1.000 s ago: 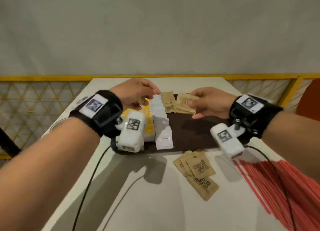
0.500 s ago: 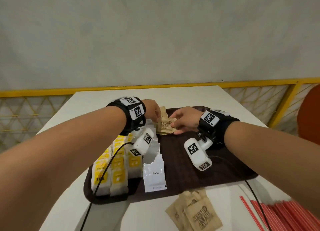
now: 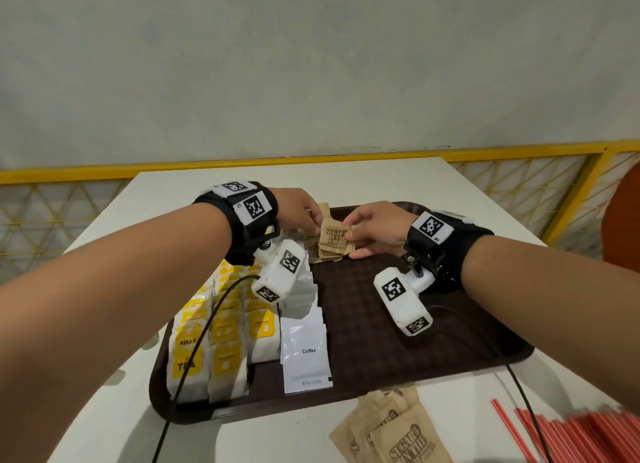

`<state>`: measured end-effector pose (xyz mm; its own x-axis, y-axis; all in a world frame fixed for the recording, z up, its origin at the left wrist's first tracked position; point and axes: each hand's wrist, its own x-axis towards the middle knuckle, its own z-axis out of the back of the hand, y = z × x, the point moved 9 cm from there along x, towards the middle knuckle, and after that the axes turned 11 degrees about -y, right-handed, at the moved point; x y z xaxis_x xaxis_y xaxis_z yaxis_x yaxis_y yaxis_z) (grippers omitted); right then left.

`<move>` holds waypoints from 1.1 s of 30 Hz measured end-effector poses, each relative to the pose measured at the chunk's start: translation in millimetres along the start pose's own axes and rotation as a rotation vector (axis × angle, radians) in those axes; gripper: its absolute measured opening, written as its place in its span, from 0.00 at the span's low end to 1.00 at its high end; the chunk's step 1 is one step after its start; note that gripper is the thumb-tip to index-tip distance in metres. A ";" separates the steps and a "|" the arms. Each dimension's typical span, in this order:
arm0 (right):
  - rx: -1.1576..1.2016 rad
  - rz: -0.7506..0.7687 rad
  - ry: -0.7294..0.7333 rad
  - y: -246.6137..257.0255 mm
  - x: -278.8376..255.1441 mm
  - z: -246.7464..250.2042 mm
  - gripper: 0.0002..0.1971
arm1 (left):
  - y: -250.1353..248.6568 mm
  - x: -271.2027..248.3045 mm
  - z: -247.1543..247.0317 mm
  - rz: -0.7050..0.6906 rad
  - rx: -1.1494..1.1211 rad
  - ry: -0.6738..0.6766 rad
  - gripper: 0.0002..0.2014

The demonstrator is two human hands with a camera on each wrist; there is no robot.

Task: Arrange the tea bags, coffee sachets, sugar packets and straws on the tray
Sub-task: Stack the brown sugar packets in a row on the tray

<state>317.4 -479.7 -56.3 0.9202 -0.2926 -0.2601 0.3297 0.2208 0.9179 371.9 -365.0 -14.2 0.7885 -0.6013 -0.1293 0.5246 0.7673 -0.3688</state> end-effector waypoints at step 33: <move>-0.387 0.114 -0.002 13.2 -20.1 4.1 0.03 | 0.0 0.3 -4.4 0.018 0.273 -0.080 0.06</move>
<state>302.4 -474.7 -37.7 0.9552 -0.2475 -0.1623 0.2809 0.5858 0.7602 370.7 -366.2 -18.3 0.8156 -0.5758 -0.0563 0.5688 0.8158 -0.1045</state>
